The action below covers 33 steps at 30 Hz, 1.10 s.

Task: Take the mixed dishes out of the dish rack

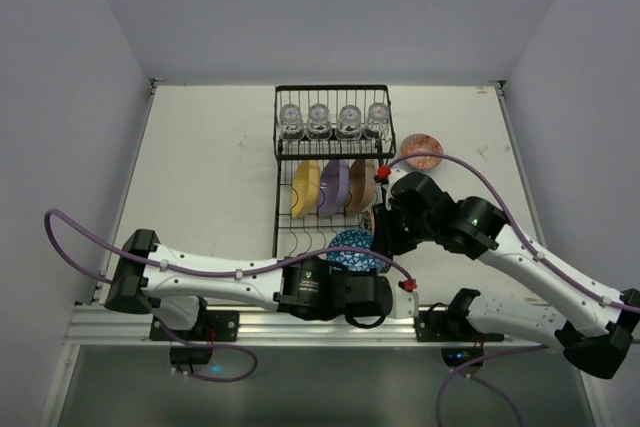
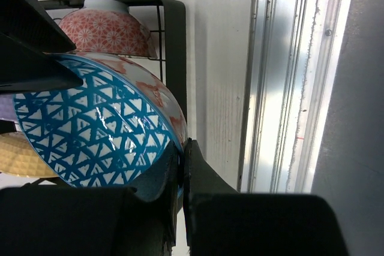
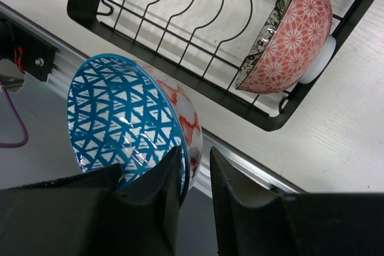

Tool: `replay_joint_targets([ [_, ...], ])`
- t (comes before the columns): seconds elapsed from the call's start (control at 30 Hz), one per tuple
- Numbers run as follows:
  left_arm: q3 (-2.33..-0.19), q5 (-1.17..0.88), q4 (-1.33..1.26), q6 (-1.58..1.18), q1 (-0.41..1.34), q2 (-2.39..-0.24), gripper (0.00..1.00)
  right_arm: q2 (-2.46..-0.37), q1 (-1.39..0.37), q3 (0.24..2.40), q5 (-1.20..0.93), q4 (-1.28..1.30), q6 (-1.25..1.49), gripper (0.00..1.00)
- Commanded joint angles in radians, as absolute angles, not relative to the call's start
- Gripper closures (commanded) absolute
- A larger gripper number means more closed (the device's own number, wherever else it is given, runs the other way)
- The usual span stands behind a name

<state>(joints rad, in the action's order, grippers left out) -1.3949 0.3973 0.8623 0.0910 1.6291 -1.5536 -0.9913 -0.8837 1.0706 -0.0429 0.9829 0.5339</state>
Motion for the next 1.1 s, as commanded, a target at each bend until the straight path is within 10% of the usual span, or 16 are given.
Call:
replay_joint_targets([
  [0.0,-1.399,0.41,0.841,0.137,1.611,-1.517,1.0,-1.018,-0.891,1.063,-0.002,0.95,0.552,0.73],
  [0.23,-1.39,0.426,0.813,0.129,1.577,-1.5,0.93,-1.052,-0.902,1.049,0.041,0.922,0.581,0.97],
  [0.37,-1.378,0.492,0.805,0.095,1.557,-1.474,0.33,-1.017,-0.899,1.06,0.109,0.936,0.603,1.0],
  [0.4,-1.373,0.502,0.802,0.091,1.552,-1.465,0.01,-1.012,-0.896,1.06,0.126,0.942,0.606,1.0],
  [1.07,-1.187,0.773,0.768,-0.325,1.301,-1.204,0.0,-0.968,-0.112,0.956,0.024,0.755,0.521,1.0],
])
